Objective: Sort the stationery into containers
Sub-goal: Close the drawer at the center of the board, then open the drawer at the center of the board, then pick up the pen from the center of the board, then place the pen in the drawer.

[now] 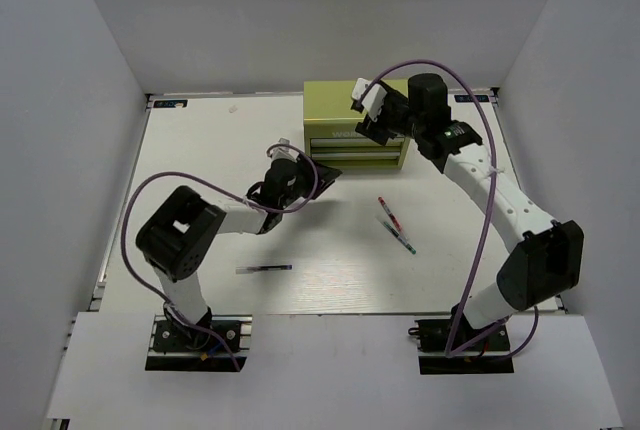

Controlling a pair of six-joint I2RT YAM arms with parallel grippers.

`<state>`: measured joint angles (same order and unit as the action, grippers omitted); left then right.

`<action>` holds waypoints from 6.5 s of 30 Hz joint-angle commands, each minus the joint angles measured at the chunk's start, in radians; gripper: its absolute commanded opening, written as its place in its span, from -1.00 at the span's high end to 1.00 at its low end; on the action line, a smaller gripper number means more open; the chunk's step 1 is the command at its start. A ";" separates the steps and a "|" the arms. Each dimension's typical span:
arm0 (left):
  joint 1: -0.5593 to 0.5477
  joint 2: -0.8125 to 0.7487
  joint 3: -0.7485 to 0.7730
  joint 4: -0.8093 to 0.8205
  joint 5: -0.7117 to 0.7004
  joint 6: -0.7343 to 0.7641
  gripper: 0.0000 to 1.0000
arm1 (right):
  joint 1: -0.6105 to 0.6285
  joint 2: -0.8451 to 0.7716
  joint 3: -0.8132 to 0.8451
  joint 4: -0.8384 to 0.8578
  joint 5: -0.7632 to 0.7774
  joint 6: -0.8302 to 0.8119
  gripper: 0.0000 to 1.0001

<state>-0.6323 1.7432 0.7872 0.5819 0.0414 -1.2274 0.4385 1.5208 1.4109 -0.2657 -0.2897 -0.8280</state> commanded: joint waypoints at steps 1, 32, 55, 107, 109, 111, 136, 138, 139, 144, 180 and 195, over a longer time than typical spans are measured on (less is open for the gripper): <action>0.005 0.070 0.050 0.228 0.035 -0.063 -0.02 | -0.014 0.016 -0.004 0.082 0.015 0.086 -0.40; -0.014 0.409 0.299 0.269 -0.354 -0.279 -0.30 | -0.057 0.184 0.099 0.085 0.093 0.159 -0.43; -0.023 0.455 0.179 0.432 -0.388 -0.415 0.84 | -0.061 0.263 0.166 -0.015 0.110 0.141 -0.43; -0.038 -0.689 -0.219 -0.717 -0.262 -0.053 0.29 | -0.112 -0.148 -0.572 -0.084 -0.077 0.291 0.44; -0.038 -0.726 -0.233 -0.761 -0.252 -0.064 0.04 | -0.109 -0.125 -0.576 -0.079 -0.066 0.297 0.34; -0.038 -0.752 -0.233 -0.818 -0.252 -0.101 -0.45 | -0.106 -0.097 -0.581 -0.060 -0.051 0.306 0.31; -0.038 -0.671 -0.083 -1.467 -0.239 -0.535 -0.99 | -0.084 0.082 -0.645 0.085 0.155 0.415 0.35; -0.038 -0.662 -0.106 -1.467 -0.215 -0.564 -0.99 | -0.081 0.098 -0.638 0.071 0.159 0.409 0.52; -0.038 -0.662 -0.106 -1.467 -0.200 -0.573 -0.99 | -0.084 0.098 -0.638 0.065 0.149 0.397 0.61; -0.038 -0.628 -0.129 -1.444 -0.158 -0.586 -0.96 | -0.087 0.030 -0.622 -0.035 0.006 0.279 0.97; -0.038 -0.467 -0.157 -1.401 -0.084 -0.626 -0.56 | -0.038 0.175 0.042 -0.196 -0.152 -0.047 0.13; -0.038 -0.424 -0.108 -1.469 -0.094 -0.626 -0.32 | -0.050 -0.105 -0.282 -0.067 -0.175 0.055 0.11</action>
<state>-0.6750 1.3151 0.6392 -0.8623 -0.0422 -1.8408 0.3943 1.4513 1.1671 -0.3817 -0.4446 -0.8116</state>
